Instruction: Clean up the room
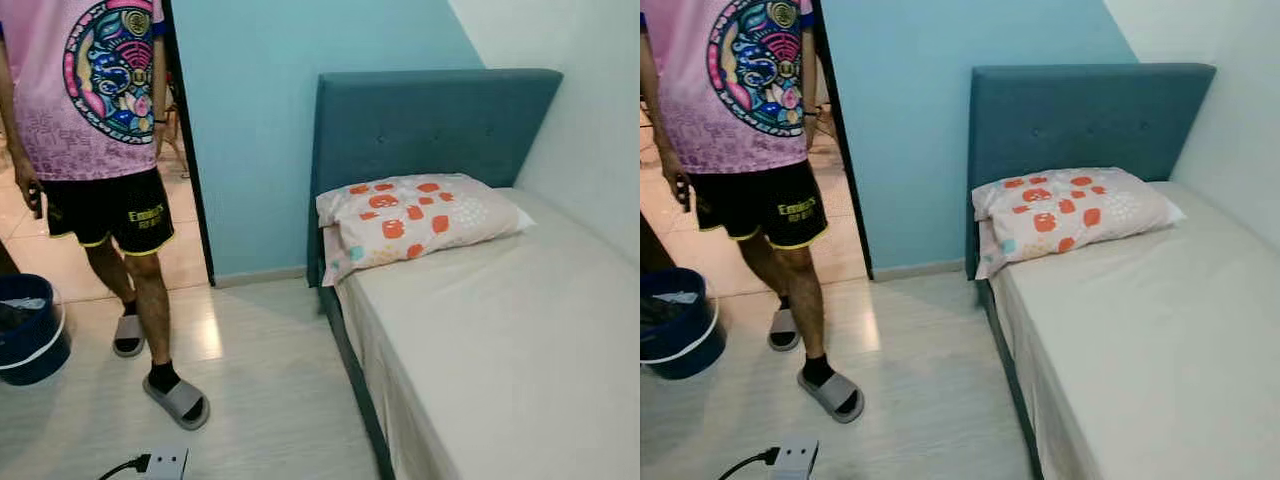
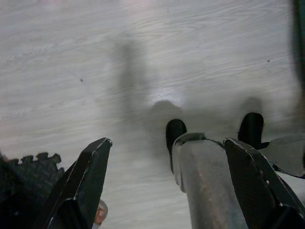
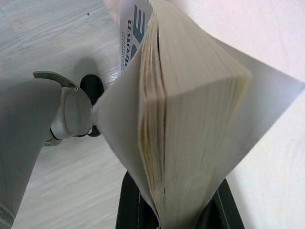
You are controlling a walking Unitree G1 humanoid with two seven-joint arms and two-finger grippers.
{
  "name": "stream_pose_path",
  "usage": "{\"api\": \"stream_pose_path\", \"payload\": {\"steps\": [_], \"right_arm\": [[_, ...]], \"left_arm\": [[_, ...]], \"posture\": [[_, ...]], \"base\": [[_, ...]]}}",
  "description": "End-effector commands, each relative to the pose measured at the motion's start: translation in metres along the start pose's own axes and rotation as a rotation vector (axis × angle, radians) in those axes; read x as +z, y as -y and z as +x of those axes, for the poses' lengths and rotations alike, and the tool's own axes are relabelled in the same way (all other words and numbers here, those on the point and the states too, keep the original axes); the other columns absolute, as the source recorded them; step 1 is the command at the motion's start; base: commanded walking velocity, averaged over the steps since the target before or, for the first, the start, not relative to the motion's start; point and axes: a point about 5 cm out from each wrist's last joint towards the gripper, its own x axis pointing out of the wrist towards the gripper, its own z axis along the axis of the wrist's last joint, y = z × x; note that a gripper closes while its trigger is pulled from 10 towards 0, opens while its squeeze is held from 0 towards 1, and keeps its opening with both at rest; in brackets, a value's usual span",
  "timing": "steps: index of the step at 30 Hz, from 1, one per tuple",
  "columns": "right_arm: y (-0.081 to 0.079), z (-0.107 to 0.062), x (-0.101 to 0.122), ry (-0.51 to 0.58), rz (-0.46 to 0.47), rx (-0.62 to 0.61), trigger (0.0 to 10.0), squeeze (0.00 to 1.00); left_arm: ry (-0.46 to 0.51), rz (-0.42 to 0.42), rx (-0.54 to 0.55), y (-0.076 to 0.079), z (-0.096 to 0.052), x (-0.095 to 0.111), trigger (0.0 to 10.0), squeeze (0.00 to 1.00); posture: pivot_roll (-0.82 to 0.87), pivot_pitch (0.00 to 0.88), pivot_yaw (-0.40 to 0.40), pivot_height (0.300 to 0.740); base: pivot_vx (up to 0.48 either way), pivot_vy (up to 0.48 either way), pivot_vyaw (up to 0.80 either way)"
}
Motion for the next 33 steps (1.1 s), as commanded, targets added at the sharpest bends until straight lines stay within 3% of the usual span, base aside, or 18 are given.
{"api": "stream_pose_path", "payload": {"steps": [1,6,10,14,18,20,22,24,28,33], "right_arm": [[-0.001,0.001,0.007,0.024,-0.002,-0.001,10.0,0.00],[-0.014,0.003,0.011,0.033,-0.022,0.019,10.0,0.00],[-0.019,0.003,0.013,0.033,-0.037,0.031,10.0,0.00],[0.009,-0.001,0.003,0.024,-0.025,0.003,10.0,0.00],[0.018,-0.004,-0.002,0.016,-0.026,-0.007,10.0,0.00],[0.012,-0.002,0.000,0.018,-0.025,-0.004,10.0,0.00],[-0.008,0.002,0.007,0.024,-0.026,0.012,10.0,0.00],[-0.011,0.002,0.007,0.024,-0.026,0.014,10.0,0.00],[-0.044,0.005,0.017,0.025,-0.033,0.038,10.0,0.00],[-0.052,0.007,0.026,0.034,-0.040,0.037,10.0,0.00]], "left_arm": [[-0.006,0.006,-0.008,0.002,0.000,0.000,10.0,0.00],[-0.007,0.011,-0.010,0.002,0.000,0.000,10.0,0.00],[-0.010,0.014,-0.012,0.003,0.000,0.000,10.0,0.00],[-0.003,0.022,-0.019,0.004,0.001,0.005,10.0,0.00],[0.005,0.025,-0.020,0.003,0.002,0.009,10.0,0.00],[0.007,0.026,-0.021,0.003,0.002,0.010,10.0,0.00],[0.009,0.026,-0.021,0.003,0.002,0.011,10.0,0.00],[0.009,0.026,-0.021,0.003,0.002,0.011,10.0,0.00],[0.001,-0.007,-0.010,0.002,0.001,0.005,10.0,0.00],[-0.010,-0.010,-0.006,0.000,0.000,0.000,10.0,0.00]], "posture": [[-0.02,0.000,-0.051,0.740],[-0.03,0.000,-0.045,0.740],[-0.03,0.000,-0.042,0.740],[-0.03,0.000,-0.032,0.740],[-0.03,0.000,-0.031,0.740],[-0.04,0.000,-0.032,0.740],[-0.04,0.000,-0.030,0.740],[-0.04,0.000,-0.030,0.740],[-0.04,0.000,-0.032,0.740],[-0.04,0.000,-0.036,0.740]], "base": [[0.000,0.000,0.00],[0.000,0.000,0.00],[0.000,0.000,0.74],[0.000,0.000,0.60],[0.000,0.000,0.00],[0.000,0.000,0.00],[0.000,0.000,0.00],[0.000,0.000,0.00],[0.000,0.000,0.00],[0.000,0.000,0.00]]}}
